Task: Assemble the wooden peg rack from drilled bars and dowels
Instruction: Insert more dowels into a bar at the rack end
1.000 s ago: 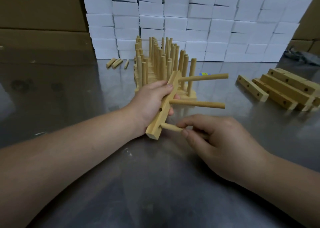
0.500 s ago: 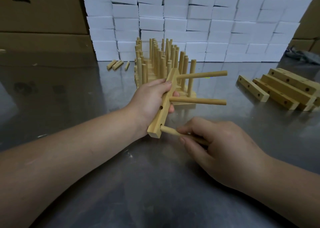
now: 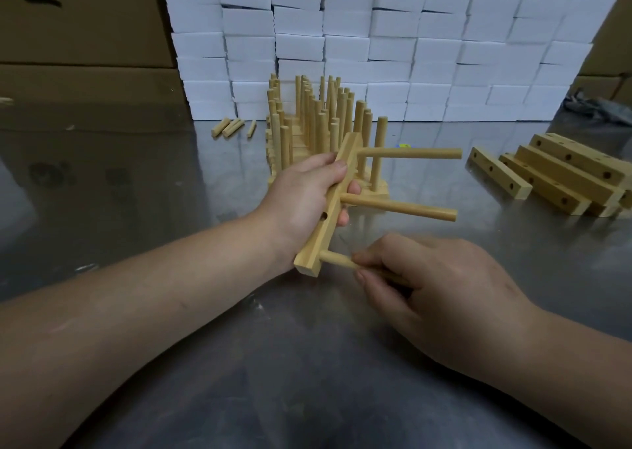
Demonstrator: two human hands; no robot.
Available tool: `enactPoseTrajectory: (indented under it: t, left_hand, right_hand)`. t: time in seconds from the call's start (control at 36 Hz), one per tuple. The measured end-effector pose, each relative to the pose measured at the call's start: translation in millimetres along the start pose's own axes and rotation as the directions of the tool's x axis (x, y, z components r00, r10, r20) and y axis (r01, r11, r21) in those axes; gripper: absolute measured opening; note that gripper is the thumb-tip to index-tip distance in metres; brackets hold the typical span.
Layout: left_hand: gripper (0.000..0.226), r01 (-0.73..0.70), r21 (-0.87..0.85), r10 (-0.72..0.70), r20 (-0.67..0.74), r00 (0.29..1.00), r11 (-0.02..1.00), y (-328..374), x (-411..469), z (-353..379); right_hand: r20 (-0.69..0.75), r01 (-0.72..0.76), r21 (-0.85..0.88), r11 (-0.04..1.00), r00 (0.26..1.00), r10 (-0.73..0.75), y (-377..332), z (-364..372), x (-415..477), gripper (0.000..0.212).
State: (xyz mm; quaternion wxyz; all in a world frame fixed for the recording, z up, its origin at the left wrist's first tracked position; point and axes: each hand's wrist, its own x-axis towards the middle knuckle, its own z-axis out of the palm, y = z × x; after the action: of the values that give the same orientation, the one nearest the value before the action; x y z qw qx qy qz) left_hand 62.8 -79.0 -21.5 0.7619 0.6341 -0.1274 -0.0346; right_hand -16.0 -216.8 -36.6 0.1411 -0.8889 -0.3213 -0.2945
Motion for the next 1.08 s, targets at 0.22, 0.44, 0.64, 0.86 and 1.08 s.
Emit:
enactPoseTrajectory:
  t: [0.22, 0.44, 0.64, 0.86, 1.08]
  left_hand:
    - [0.017, 0.013, -0.041, -0.013, -0.004, 1.000, 0.999, 0.1, -0.1, -1.0]
    - [0.019, 0.009, -0.104, -0.007, 0.014, 1.000, 0.995, 2.5, -3.2, 2.6]
    - [0.022, -0.079, -0.059, 0.079, -0.006, 0.997, 0.995, 4.1, -4.7, 3.1]
    - [0.020, -0.138, -0.020, 0.138, 0.036, 0.990, 0.990, 3.3, -7.4, 2.9]
    - [0.023, -0.184, 0.005, 0.184, 0.052, 0.982, 0.983, 6.4, -8.6, 3.3]
  right_hand:
    - [0.061, 0.033, 0.006, 0.999, 0.998, -0.033, 2.3, 0.5, 2.2, 0.036]
    - [0.079, 0.014, -0.036, 0.999, 0.997, -0.011, 2.9, -1.6, 2.5, 0.038]
    - [0.088, 0.001, -0.019, 1.000, 0.996, 0.000, 4.1, -0.8, -0.1, 0.039]
    - [0.307, -0.376, 0.419, 0.827, 0.915, 0.261, 7.9, 3.1, 1.1, 0.022]
    - [0.369, -0.514, 0.525, 0.678, 0.856, 0.363, 7.2, 1.7, 5.6, 0.025]
